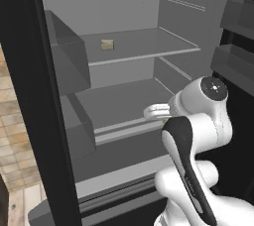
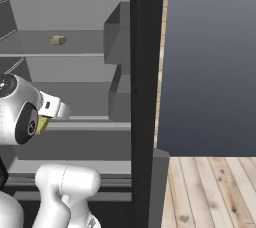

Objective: Pick the egg and butter from the fridge and place them by the bowl for mixing.

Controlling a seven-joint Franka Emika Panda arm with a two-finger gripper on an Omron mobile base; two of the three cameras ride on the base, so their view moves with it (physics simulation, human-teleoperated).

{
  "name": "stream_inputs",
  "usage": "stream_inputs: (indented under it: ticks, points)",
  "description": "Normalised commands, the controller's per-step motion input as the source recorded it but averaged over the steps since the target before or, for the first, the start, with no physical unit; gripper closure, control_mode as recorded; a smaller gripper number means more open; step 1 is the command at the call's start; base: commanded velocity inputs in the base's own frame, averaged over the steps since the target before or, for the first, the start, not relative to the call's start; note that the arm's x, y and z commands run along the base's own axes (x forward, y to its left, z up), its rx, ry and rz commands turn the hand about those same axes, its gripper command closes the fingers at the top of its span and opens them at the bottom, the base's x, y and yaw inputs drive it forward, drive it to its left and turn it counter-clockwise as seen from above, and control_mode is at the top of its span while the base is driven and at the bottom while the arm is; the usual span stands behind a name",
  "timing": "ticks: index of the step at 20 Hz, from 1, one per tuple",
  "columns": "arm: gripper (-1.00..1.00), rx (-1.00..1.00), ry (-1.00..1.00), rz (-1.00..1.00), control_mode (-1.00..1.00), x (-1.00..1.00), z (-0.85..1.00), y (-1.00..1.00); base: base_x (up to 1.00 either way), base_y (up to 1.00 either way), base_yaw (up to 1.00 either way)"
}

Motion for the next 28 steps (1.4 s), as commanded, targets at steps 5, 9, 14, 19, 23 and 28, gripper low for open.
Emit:
stream_inputs:
  ticks: [5, 9, 14, 19, 23, 28]
  points:
    - [1.00, 0.00, 0.00, 0.00, -1.00, -0.54, -0.11, 0.01, 0.00, 0.00, 0.00]
    - [1.00, 0.00, 0.00, 0.00, 1.00, 0.00, 0.00, 0.00, -1.00, 0.00, -0.25]
    - [1.00, 0.00, 0.00, 0.00, 1.00, 0.00, 0.00, 0.00, -1.00, 0.11, -0.49]
    - [1.00, 0.00, 0.00, 0.00, 1.00, 0.00, 0.00, 0.00, -0.98, 0.25, -0.72]
    - [1.00, 0.00, 0.00, 0.00, 1.00, 0.00, 0.00, 0.00, -0.81, 0.29, -0.84]
    - [1.00, 0.00, 0.00, 0.00, 1.00, 0.00, 0.00, 0.00, -0.45, 0.14, -0.94]
